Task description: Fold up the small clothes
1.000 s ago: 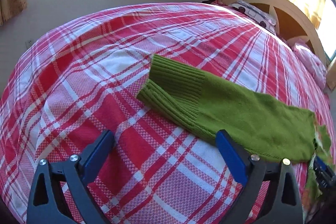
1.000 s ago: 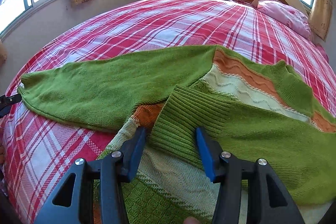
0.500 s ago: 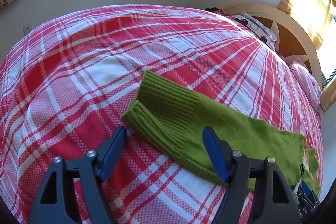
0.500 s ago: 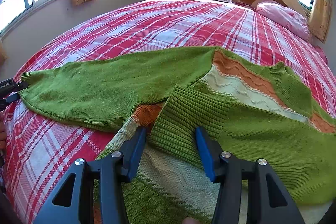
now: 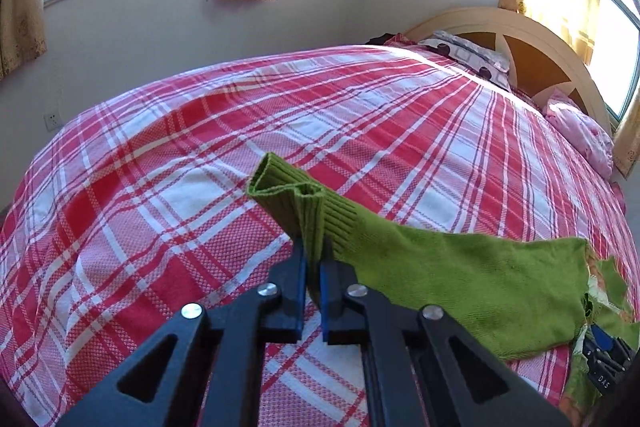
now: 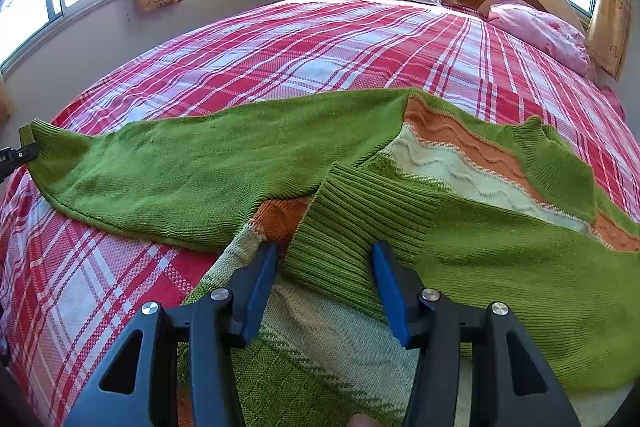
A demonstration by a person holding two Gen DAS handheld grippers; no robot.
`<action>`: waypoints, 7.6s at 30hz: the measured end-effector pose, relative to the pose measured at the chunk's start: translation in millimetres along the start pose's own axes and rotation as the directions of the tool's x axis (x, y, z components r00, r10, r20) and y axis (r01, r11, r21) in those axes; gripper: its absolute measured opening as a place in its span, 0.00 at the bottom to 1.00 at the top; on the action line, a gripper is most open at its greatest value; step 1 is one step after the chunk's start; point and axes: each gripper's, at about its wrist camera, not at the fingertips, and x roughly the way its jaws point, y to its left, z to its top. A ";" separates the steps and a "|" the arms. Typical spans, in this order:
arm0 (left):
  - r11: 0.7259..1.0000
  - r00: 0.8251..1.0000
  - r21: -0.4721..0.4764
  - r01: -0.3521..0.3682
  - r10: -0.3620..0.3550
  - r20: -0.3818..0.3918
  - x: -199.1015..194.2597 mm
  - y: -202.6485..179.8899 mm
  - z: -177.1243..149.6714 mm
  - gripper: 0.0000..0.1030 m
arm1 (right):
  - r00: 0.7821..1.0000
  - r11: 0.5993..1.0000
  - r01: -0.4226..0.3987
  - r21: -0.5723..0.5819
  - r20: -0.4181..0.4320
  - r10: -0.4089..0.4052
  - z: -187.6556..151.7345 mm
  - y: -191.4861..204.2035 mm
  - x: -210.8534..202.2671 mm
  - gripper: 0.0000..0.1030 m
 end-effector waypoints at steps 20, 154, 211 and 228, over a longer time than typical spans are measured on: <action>0.975 0.973 0.085 0.207 -0.215 0.090 -78.6 -67.8 45.6 0.05 | 0.990 0.992 -0.033 0.123 0.139 0.016 -12.6 -68.9 -100.1 0.72; 0.772 0.977 0.599 0.213 -0.160 -0.140 5.3 -275.7 -97.4 1.00 | 0.989 0.979 0.140 0.145 -0.065 -0.132 -49.3 -174.3 -84.9 0.33; 0.788 0.943 0.519 0.333 -0.261 -0.208 -42.2 -232.2 -105.1 1.00 | 0.998 0.989 0.056 0.134 0.028 -0.060 -73.8 -113.7 -120.6 0.59; 0.780 0.936 0.517 0.352 -0.293 -0.195 -88.1 -189.8 -123.6 1.00 | 0.999 0.989 0.046 0.139 0.019 -0.049 -126.7 -90.7 -165.7 0.59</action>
